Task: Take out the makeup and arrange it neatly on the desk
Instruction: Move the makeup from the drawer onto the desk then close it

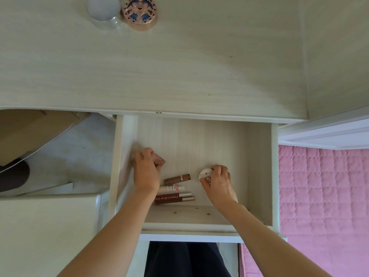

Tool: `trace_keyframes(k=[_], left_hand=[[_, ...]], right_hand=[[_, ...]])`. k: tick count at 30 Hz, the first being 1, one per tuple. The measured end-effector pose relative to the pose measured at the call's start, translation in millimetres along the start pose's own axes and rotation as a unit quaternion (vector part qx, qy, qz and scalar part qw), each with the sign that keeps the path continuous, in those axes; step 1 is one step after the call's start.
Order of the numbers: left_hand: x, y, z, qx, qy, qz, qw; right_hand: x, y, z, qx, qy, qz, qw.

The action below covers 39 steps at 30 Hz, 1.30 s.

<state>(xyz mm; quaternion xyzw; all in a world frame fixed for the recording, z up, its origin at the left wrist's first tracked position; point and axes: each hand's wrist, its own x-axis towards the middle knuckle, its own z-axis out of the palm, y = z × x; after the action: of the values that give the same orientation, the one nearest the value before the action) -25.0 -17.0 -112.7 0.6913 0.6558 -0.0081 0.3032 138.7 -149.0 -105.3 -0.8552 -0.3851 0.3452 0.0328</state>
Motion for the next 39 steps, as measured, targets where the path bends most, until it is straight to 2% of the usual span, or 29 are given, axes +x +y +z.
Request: trace_keyframes(k=[6,11,18,21,34,39], left_hand=[[-3.9,-1.5,4.2,-0.085,-0.017,-0.002,0.996],[-8.1,-1.6,0.9,-0.187,-0.007,-0.026,0.982],[-17.8,5.8,-11.3,-0.254,-0.029,-0.054,0.965],[-25.8,14.6,-22.9,-0.287,-0.015,-0.071,0.955],[-30.2,55.2,-109.6,-0.416,0.054,-0.049,0.907],[-17.1,70.7,-146.6,-0.468,0.077,-0.055,0.879]], right_hand=[[-3.0,3.2,4.0,0.052,-0.013,-0.019,0.998],[-4.5,4.0,5.6,0.115,-0.007,0.014,0.993],[-7.4,1.5,-7.2,0.221,0.001,0.078,0.972],[-11.5,-7.1,-18.6,0.245,-0.004,0.064,0.967],[-26.1,-81.5,-98.9,0.323,0.049,-0.02,0.945],[-20.9,-118.1,-132.4,0.356,0.066,-0.042,0.931]])
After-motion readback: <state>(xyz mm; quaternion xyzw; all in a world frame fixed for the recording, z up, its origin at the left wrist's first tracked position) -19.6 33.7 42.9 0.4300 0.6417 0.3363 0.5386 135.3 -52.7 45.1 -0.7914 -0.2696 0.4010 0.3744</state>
